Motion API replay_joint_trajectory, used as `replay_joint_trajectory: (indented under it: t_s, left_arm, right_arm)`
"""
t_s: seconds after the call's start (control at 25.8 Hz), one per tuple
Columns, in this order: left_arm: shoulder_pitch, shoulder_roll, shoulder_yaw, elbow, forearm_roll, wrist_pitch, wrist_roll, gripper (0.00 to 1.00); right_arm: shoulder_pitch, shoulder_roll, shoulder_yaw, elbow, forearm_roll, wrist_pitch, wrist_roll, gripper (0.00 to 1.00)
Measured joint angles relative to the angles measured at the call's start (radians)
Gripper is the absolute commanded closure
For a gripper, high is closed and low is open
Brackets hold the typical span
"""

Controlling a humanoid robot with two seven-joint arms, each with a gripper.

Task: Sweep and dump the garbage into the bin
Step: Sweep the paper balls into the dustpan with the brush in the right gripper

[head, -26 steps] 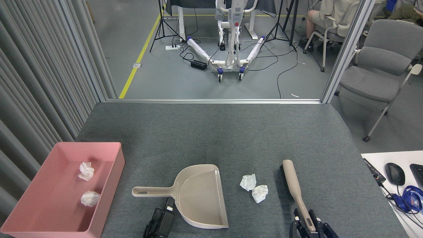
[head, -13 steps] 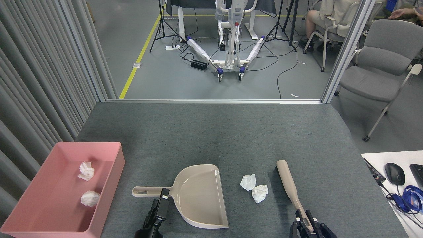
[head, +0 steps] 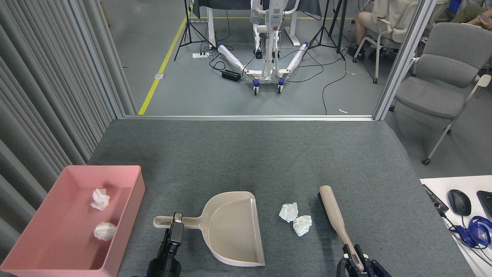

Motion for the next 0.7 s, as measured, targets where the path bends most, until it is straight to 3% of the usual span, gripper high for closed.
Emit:
replay_joint_trajectory:
  t_s: [0.31,0.7]
  left_arm:
    - [-0.036,0.009,0.005,0.044,0.000,-0.008,0.005,0.42]
    - [-0.043,0.014,0.005,0.058,-0.004,-0.017,0.011,0.55]
  right_arm:
    - [0.038,0.003,-0.003,-0.008,0.000,-0.045,-0.010,1.00]
    - [0.055,0.046,0.103,-0.027,0.010,-0.055,0.008,1.00]
